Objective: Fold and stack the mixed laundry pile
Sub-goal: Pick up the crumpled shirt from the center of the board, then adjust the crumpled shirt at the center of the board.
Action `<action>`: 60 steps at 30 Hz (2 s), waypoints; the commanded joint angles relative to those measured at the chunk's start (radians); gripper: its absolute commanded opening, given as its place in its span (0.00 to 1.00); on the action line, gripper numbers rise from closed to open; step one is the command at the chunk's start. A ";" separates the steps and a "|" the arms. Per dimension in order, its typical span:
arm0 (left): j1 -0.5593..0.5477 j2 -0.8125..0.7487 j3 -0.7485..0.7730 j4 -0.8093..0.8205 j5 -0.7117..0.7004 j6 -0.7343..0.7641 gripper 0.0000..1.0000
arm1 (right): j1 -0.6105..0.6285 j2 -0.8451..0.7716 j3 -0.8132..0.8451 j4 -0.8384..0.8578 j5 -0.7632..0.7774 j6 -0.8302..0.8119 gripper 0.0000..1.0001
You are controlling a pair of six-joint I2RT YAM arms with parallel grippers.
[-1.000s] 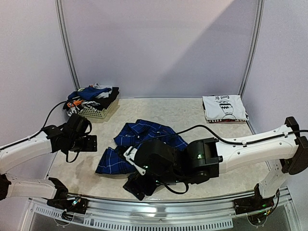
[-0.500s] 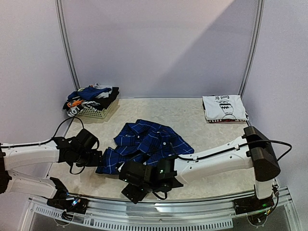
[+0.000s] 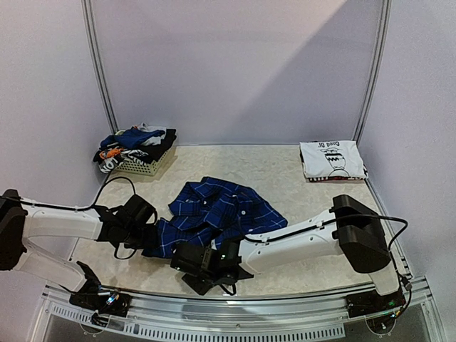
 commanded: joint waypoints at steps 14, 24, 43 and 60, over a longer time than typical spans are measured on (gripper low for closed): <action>-0.019 -0.266 0.169 -0.181 -0.163 0.083 0.00 | -0.034 -0.401 -0.258 -0.091 0.265 0.001 0.00; -0.019 -0.409 0.479 -0.402 -0.276 0.171 0.00 | -0.040 -0.855 -0.403 -0.224 0.424 0.017 0.00; -0.021 -0.154 1.275 -0.559 -0.365 0.419 0.00 | -0.172 -1.416 -0.440 -0.440 0.660 0.097 0.00; -0.023 -0.043 0.897 -0.347 -0.193 0.399 0.00 | -0.475 -1.287 -0.929 0.007 0.194 0.211 0.00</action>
